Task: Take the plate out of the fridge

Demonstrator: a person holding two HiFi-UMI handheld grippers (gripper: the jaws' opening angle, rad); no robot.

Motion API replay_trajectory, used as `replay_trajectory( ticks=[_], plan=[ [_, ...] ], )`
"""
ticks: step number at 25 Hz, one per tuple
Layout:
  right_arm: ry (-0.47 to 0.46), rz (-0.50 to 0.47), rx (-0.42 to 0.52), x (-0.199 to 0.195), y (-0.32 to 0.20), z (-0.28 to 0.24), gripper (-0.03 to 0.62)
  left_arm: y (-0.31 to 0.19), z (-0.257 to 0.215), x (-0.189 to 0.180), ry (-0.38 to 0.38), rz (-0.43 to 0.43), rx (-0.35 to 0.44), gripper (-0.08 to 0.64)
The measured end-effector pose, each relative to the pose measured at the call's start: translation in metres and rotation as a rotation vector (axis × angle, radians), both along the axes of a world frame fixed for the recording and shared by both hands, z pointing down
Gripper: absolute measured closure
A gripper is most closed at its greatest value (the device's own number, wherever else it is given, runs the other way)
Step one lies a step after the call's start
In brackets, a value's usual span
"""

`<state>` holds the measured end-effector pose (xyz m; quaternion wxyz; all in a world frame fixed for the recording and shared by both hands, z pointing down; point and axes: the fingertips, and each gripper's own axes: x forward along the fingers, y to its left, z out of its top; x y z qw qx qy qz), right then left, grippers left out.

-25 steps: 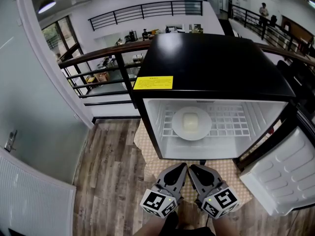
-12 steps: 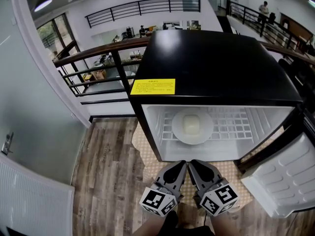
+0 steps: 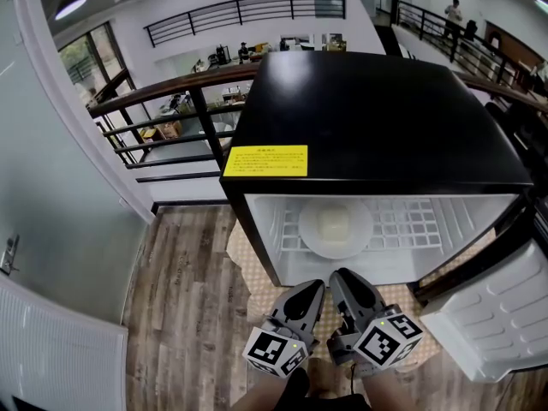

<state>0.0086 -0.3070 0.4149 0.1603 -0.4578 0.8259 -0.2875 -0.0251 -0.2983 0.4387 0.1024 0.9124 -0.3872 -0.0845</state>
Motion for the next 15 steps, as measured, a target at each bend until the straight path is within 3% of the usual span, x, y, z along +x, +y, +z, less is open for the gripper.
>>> replay_trajectory(
  ticks=[3, 5, 15],
  plan=[
    [-0.102, 0.03, -0.045, 0.007, -0.008, -0.002, 0.532, -0.002, 0.001, 0.0, -0.002, 0.005, 0.0, 0.548],
    [-0.176, 0.045, -0.078, 0.011, -0.013, -0.001, 0.492, -0.003, 0.001, -0.001, -0.003, 0.006, -0.001, 0.548],
    [-0.424, 0.054, -0.159, 0.017, -0.033, -0.008, 0.483, -0.004, 0.004, -0.006, -0.01, 0.003, -0.011, 0.548]
  ],
)
